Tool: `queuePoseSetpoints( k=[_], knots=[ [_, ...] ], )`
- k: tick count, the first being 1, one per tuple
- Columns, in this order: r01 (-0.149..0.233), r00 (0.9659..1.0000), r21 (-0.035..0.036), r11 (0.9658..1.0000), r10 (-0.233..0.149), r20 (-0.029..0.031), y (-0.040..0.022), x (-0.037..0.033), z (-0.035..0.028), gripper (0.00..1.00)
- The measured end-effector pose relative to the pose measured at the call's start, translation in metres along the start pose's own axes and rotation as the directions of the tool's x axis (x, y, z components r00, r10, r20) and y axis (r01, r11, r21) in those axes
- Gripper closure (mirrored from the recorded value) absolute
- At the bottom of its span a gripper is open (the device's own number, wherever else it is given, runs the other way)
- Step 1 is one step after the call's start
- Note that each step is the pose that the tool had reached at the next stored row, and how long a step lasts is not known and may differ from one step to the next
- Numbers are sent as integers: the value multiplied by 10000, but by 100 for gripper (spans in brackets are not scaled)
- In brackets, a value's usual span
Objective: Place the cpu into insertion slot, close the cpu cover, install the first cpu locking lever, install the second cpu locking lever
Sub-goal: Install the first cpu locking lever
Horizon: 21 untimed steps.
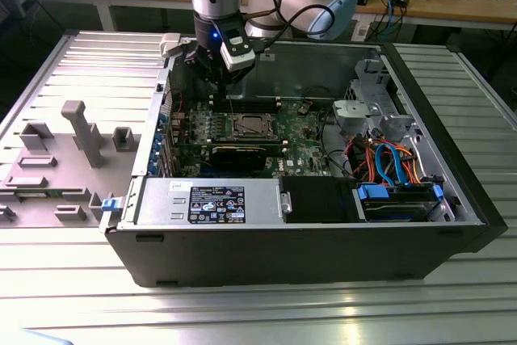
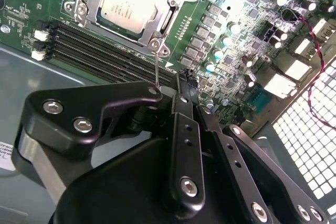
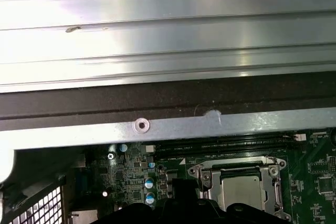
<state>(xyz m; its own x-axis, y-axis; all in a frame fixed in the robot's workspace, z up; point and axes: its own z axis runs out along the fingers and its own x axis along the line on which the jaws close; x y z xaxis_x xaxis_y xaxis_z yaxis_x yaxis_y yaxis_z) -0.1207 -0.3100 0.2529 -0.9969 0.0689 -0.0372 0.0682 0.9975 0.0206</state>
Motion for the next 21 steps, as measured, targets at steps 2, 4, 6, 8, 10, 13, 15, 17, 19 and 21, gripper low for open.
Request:
queuePoseSetpoints(
  k=[2,4,6,8,10,13,15,17,19,21],
  knots=[
    [3,10000,-1,10000,-3,4,2,-1,0,89],
    [0,10000,-1,10000,0,7,3,-3,1,89],
    [0,10000,-1,10000,0,8,4,-12,1,89],
    [1,10000,-1,10000,-1,7,5,-24,2,89],
    [1,10000,-2,10000,-1,8,6,-45,3,89],
    [0,10000,-2,10000,0,8,12,-120,6,89],
    [1,10000,-2,10000,-1,8,17,-210,25,89],
    [1,10000,-1,10000,-1,8,19,-233,43,89],
    [0,10000,-6,10000,0,12,14,-241,71,89],
    [-7,10000,-65,10000,7,6,9,-252,86,89]
  ],
)
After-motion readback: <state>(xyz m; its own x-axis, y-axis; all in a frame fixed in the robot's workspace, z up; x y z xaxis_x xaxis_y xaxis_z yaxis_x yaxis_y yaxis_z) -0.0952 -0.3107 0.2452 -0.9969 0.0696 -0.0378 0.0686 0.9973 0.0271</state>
